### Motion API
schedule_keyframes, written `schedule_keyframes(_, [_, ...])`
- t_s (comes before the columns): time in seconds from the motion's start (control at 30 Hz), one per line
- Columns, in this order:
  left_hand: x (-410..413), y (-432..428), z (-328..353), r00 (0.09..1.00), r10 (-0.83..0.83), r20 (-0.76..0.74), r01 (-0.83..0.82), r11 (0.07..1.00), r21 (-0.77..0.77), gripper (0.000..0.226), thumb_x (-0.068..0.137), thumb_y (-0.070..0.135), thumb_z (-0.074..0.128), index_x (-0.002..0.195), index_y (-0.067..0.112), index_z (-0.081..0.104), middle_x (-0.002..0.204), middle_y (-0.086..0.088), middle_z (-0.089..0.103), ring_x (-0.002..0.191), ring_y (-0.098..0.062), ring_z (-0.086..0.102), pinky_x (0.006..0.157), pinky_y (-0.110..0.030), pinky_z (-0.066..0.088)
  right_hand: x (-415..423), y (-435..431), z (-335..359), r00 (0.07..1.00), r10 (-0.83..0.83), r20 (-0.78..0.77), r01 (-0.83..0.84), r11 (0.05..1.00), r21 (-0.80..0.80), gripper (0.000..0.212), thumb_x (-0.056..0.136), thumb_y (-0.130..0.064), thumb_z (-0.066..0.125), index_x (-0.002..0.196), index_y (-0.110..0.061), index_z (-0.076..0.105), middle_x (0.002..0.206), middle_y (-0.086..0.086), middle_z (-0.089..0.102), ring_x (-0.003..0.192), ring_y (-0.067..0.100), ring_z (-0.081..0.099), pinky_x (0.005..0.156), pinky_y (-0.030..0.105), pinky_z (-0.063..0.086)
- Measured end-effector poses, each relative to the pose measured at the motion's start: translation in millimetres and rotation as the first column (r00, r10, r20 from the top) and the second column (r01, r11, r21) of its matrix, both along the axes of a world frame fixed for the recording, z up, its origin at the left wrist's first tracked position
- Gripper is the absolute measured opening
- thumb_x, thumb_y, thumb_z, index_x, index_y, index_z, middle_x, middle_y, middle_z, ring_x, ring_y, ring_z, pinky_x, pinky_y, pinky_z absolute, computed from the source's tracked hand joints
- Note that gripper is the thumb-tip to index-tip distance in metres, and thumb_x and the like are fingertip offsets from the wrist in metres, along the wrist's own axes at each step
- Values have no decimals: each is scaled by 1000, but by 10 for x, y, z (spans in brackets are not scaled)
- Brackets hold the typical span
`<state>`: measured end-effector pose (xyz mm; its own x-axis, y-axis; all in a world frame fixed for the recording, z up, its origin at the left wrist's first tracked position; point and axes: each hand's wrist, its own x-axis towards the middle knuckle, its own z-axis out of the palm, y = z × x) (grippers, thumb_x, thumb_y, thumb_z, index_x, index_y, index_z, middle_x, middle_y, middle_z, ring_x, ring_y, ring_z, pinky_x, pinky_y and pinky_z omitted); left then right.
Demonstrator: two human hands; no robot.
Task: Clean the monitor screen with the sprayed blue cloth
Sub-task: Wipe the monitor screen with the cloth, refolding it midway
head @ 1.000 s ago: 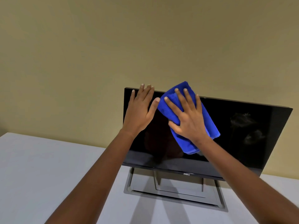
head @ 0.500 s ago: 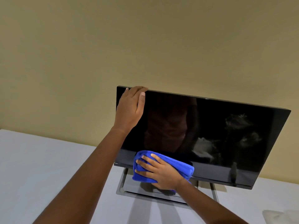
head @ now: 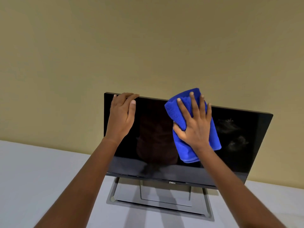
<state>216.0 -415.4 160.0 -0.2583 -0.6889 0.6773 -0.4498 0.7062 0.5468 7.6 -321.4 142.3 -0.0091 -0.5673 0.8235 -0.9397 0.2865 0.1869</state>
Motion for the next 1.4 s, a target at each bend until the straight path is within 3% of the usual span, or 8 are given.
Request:
schedule_keyframes(0.13, [-40, -17, -21, 999, 15, -29, -15, 1000, -7, 41, 95, 21, 29, 119, 7, 59, 120, -11, 58, 118, -23, 49, 116, -30, 11, 239, -35, -406, 998, 69, 3, -69, 997, 20, 70, 74, -49, 53, 139, -29, 34, 147, 10, 30, 138, 38, 21, 111, 53, 18])
schedule_keyframes(0.33, [-84, -40, -48, 998, 36, -43, -37, 999, -21, 38, 95, 16, 30, 117, 7, 59, 117, -12, 59, 116, -25, 50, 115, -31, 11, 512, 212, -1319, 923, 312, -225, -154, 836, 526, 84, 59, -55, 64, 136, -34, 39, 141, 0, 49, 134, 28, 30, 112, 46, 11])
schedule_keyframes(0.47, [-83, -15, -31, 998, 58, -26, -59, 998, -14, 39, 94, 16, 28, 116, 8, 59, 117, -10, 59, 117, -24, 50, 116, -35, 15, 517, 347, -1612, 843, 420, -336, -80, 716, 693, 78, 71, -57, 61, 140, -34, 33, 145, -7, 42, 136, 20, 37, 115, 43, 4])
schedule_keyframes(0.73, [-94, 54, 32, 996, 88, 29, -88, 996, -9, 41, 93, 19, 26, 117, 8, 58, 117, -9, 58, 116, -25, 50, 117, -41, 18, -53, 400, -824, 892, 286, -350, -117, 895, 431, 78, 66, -57, 58, 137, -33, 36, 142, -2, 46, 139, 26, 24, 110, 51, 9])
schedule_keyframes(0.93, [-122, 86, 11, 996, 86, -3, -86, 996, -3, 40, 94, 19, 27, 117, 6, 56, 118, -11, 57, 117, -25, 49, 117, -41, 20, -556, 371, 63, 998, 70, 5, -70, 995, 64, 66, 77, -52, 48, 138, -29, 37, 147, 15, 35, 138, 38, 22, 107, 58, 25])
schedule_keyframes(1.07, [-130, 96, -9, 996, 83, -31, -83, 997, 2, 39, 94, 18, 28, 118, 7, 56, 120, -11, 56, 119, -24, 47, 117, -38, 18, -324, 284, -125, 985, 76, 155, -64, 995, -80, 66, 76, -45, 53, 137, -25, 40, 147, 18, 33, 138, 39, 22, 112, 50, 18])
schedule_keyframes(1.2, [-138, 64, -27, 996, 83, -40, -83, 997, -3, 37, 95, 16, 29, 119, 7, 56, 122, -11, 55, 121, -23, 45, 116, -34, 16, -72, 261, -520, 991, 113, 76, -115, 993, 24, 72, 69, -47, 56, 136, -28, 39, 147, 12, 34, 137, 37, 22, 113, 48, 15])
schedule_keyframes(1.4, [-134, 57, -50, 994, 109, -15, -110, 994, -22, 39, 94, 15, 29, 120, 6, 55, 123, -14, 55, 123, -27, 45, 116, -36, 18, 179, 564, -1454, 955, 268, -124, -165, 833, 528, 83, 61, -53, 64, 138, -36, 35, 145, 0, 37, 134, 28, 28, 112, 43, 8])
